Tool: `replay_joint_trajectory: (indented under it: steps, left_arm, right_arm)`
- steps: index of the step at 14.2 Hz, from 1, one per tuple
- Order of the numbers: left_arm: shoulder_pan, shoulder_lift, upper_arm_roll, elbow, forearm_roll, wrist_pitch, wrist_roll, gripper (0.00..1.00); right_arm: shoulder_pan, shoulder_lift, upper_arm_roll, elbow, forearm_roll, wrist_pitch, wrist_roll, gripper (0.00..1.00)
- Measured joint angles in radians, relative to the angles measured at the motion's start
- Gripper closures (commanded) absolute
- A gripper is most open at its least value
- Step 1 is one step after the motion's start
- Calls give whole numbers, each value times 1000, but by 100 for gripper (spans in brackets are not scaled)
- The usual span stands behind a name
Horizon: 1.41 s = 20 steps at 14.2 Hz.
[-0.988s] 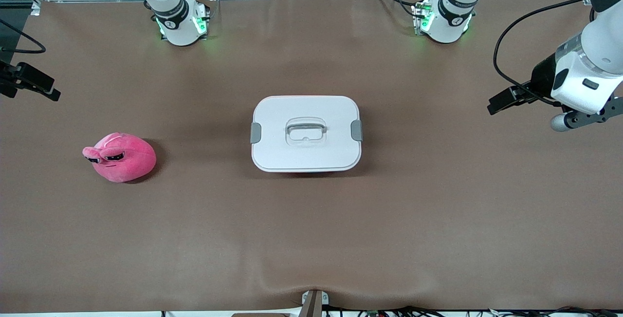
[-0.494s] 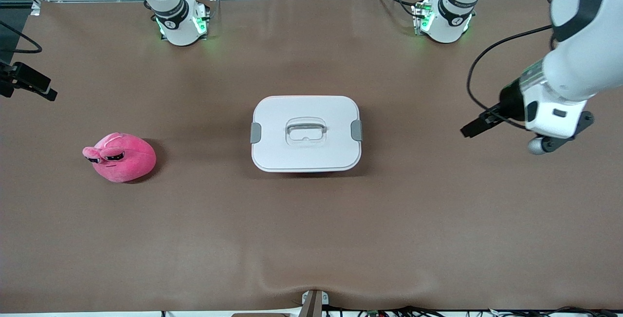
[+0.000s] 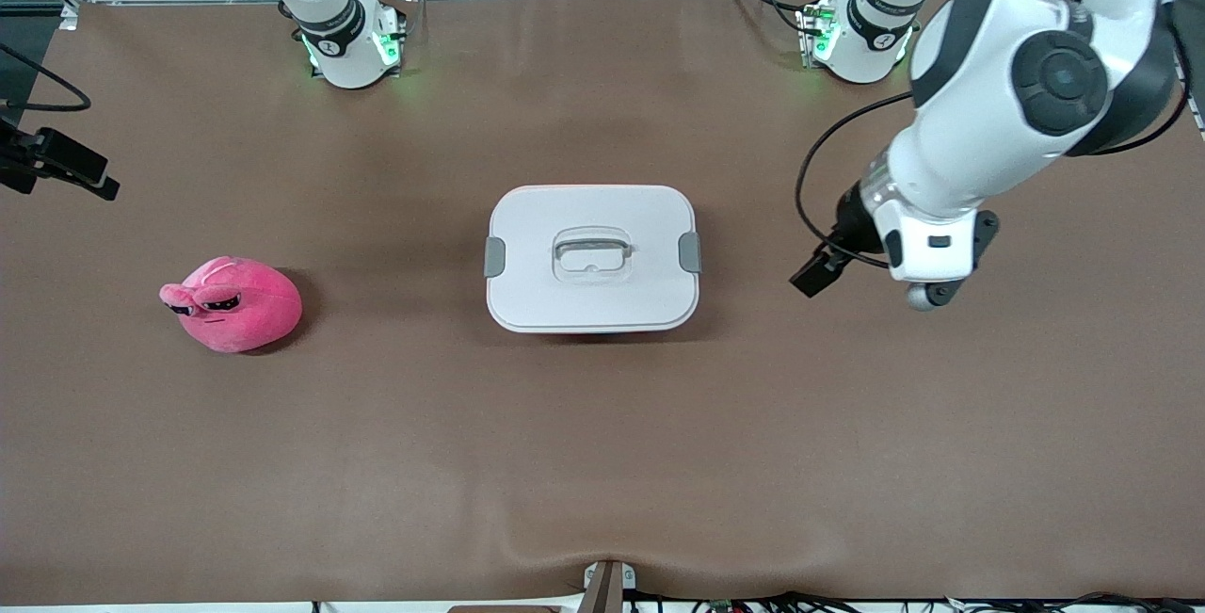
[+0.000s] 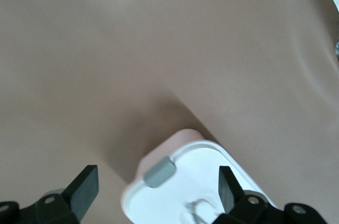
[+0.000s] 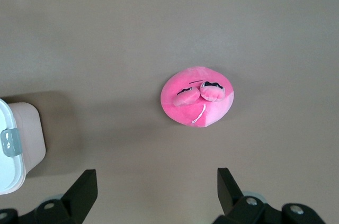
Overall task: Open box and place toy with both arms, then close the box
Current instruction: 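Move the left gripper to the box lid handle while the right gripper reaches the toy, then grasp the lid handle with the left gripper while the right gripper grasps the toy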
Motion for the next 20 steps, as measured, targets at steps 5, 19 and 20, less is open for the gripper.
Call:
replay_joint_trajectory:
  steps: [5, 19, 20]
  left_arm:
    - [-72, 41, 0, 2, -4, 71, -286, 0]
    - [-296, 156, 2, 29, 23, 199, -750, 0]
    - [-305, 163, 2, 29, 25, 199, -775, 0]
  right_arm:
    - [1, 22, 2, 0, 0, -1, -1, 0]
    - [-36, 189, -9, -263, 4, 368, -543, 0]
    - [-39, 188, -9, -287, 4, 393, -610, 0]
